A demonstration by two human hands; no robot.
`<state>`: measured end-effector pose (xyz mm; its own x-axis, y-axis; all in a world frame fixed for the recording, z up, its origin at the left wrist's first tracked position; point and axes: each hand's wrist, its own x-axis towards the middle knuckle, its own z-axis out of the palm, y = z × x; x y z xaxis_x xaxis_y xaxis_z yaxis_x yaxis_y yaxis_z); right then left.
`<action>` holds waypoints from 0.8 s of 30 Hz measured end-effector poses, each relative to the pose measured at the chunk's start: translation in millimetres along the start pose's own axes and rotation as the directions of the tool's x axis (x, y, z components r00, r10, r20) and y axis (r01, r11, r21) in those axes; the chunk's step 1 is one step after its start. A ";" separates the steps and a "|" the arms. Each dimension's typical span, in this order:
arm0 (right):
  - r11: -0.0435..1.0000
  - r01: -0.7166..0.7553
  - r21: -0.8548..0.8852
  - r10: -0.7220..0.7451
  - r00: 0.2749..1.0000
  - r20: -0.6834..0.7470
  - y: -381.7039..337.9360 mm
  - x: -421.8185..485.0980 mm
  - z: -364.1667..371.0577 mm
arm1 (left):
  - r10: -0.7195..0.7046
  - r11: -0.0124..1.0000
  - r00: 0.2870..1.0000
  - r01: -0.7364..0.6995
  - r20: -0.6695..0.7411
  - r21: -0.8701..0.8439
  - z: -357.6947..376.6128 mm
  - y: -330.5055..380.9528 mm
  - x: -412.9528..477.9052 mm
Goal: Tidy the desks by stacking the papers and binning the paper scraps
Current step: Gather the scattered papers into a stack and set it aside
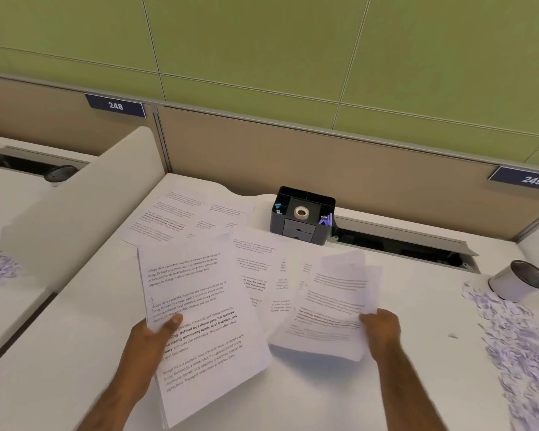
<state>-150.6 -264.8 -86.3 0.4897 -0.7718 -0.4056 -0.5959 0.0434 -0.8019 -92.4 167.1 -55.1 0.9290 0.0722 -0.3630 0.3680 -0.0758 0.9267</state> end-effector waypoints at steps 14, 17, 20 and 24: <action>0.955 0.121 0.272 -0.218 0.906 0.363 -67.0 -96.1 -32.9 | -0.053 0.985 0.974 0.087 0.219 -0.150 43.8 26.3 -7.1; 0.961 0.116 0.251 -0.223 0.863 0.453 -66.5 -111.0 -6.5 | -0.053 0.984 0.969 0.093 0.242 -0.155 55.4 38.5 -11.0; 0.971 0.175 0.165 -0.236 0.824 0.516 -69.4 -119.6 8.8 | -0.031 0.980 0.959 0.085 0.283 -0.180 60.6 48.9 -16.5; 0.948 0.305 0.090 -0.311 0.826 0.470 -80.4 -128.0 17.4 | 0.000 0.979 0.954 0.062 0.301 -0.196 59.9 53.8 -23.1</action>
<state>-154.3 -158.5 22.5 0.8889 -0.3528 -0.2923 -0.3581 -0.1369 -0.9236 -91.7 101.7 -2.7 0.8976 -0.2308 -0.3755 0.4101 0.1250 0.9035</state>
